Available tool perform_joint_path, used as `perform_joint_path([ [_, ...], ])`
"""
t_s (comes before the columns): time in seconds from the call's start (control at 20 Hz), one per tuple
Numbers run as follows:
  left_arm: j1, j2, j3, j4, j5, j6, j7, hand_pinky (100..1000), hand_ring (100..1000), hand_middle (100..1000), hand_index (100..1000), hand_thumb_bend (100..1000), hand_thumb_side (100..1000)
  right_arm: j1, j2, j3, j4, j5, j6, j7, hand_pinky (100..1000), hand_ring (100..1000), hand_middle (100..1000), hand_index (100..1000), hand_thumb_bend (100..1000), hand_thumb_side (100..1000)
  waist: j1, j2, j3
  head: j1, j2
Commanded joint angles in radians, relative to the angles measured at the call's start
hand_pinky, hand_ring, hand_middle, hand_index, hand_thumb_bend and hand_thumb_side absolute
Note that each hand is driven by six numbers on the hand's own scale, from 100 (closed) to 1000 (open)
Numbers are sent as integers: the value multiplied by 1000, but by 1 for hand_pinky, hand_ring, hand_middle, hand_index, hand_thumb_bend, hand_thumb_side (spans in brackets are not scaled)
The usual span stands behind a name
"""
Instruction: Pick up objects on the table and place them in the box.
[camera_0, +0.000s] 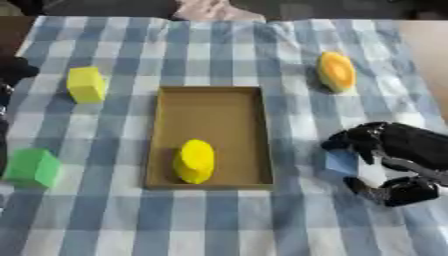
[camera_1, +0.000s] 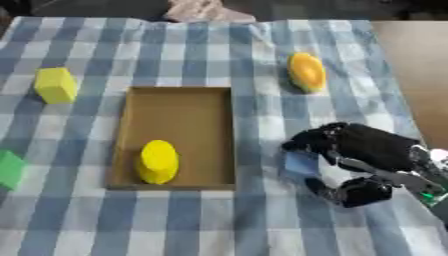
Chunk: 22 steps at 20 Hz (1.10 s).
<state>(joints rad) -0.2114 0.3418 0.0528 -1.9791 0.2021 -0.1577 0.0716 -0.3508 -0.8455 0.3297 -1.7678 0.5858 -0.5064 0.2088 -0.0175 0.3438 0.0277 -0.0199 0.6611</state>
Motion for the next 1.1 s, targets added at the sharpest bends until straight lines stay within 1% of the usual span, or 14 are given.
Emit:
perform_joint_path([
  [0.05, -7, 11, 6, -21, 3, 1, 0, 928, 714, 649, 828, 100, 674, -7, -53, -41, -61, -70, 18, 0, 748, 361, 374, 694, 100, 200, 1, -20, -2, 1, -13],
  [0.15, -7, 12, 6, -21, 2, 1, 0, 928, 714, 649, 828, 100, 674, -11, -71, -61, -101, -107, 31, 4, 747, 367, 379, 697, 100, 200, 1, -21, -4, 2, -13],
  [0.35, -5, 13, 7, -21, 1, 1, 1, 928, 714, 649, 828, 100, 673, -35, -109, -93, -178, -152, 53, 8, 744, 374, 388, 699, 100, 200, -1, -23, -7, 4, -13],
  [0.45, -6, 15, 6, -21, 1, 1, 0, 928, 715, 649, 828, 100, 672, -74, -126, -90, -199, -182, 60, 24, 745, 383, 392, 699, 100, 201, -3, -25, -6, 1, -12],
  [0.55, -7, 17, 4, -21, 2, 1, -3, 928, 715, 650, 828, 100, 671, -137, -133, -71, -191, -226, 65, 65, 747, 387, 393, 699, 100, 202, -6, -27, -4, -5, -12],
  [0.6, -8, 18, 3, -21, 2, 1, -4, 928, 715, 650, 828, 100, 669, -173, -130, -59, -177, -248, 67, 92, 750, 396, 403, 704, 100, 203, -7, -29, -2, -10, -11],
  [0.7, -9, 20, 0, -21, 4, 2, -8, 928, 716, 650, 828, 100, 668, -271, -107, -28, -127, -289, 65, 155, 750, 400, 407, 705, 100, 204, -9, -33, 3, -19, -10],
  [0.85, -11, 23, -2, -21, 7, 2, -10, 928, 716, 650, 828, 100, 664, -410, -40, 15, -33, -318, 41, 236, 751, 407, 415, 708, 100, 206, -10, -36, 9, -28, -8],
  [0.95, -15, 25, -4, -21, 9, 1, -12, 927, 717, 650, 828, 100, 661, -488, 15, 41, 42, -319, 29, 282, 752, 413, 421, 711, 100, 207, -10, -38, 14, -34, -7],
  [1.1, -22, 26, -8, -21, 13, 0, -16, 927, 717, 650, 828, 100, 658, -581, 100, 65, 163, -289, 7, 327, 754, 426, 434, 716, 100, 210, -10, -39, 20, -42, -5],
])
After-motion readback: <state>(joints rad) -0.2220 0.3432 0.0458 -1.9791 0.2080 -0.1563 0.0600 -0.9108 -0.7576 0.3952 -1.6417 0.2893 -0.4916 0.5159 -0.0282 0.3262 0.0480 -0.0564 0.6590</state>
